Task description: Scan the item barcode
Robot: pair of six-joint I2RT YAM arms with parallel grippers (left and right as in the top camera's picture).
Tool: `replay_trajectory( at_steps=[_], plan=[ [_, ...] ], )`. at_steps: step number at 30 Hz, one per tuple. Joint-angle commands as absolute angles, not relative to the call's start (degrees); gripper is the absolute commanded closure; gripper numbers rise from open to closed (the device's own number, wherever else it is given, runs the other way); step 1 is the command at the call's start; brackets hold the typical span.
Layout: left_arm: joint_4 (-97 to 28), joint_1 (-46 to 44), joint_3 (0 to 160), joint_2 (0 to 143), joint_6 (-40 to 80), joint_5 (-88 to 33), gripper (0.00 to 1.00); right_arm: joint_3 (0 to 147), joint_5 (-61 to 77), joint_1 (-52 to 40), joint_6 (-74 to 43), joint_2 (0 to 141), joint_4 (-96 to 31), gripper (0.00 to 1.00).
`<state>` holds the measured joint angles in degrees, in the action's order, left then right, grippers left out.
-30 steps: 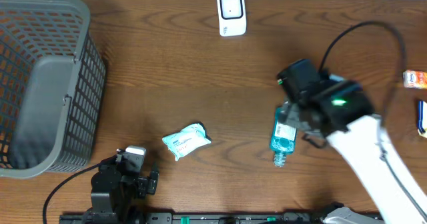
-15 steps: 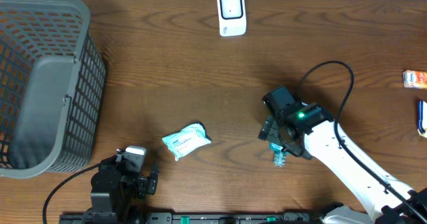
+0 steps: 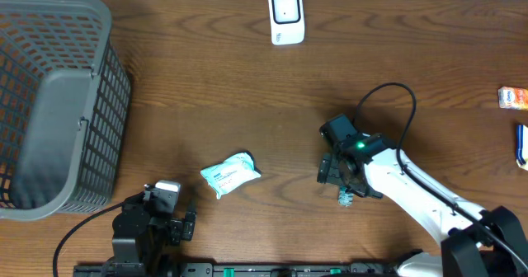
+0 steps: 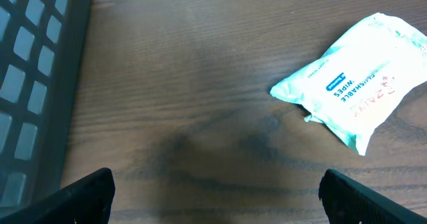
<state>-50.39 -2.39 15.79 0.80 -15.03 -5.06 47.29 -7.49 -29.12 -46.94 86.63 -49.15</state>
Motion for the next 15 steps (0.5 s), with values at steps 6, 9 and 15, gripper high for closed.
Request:
replay_trajectory(
  at_steps=[6, 9, 15],
  plan=[
    [-52.2, -2.2, 15.1, 0.6, -14.9, -5.4, 0.02, 47.1, -7.9, -29.1, -45.1, 94.7, -45.7, 0.16],
    [-52.2, -2.2, 15.1, 0.6, -14.9, -5.4, 0.02, 47.1, -5.8, -29.1, -45.1, 96.9, -45.6, 0.35],
    [-52.2, -2.2, 15.1, 0.6, -14.9, -5.4, 0.02, 48.8, -2.4, -28.9, -44.9, 97.1, -46.1, 0.49]
  ],
)
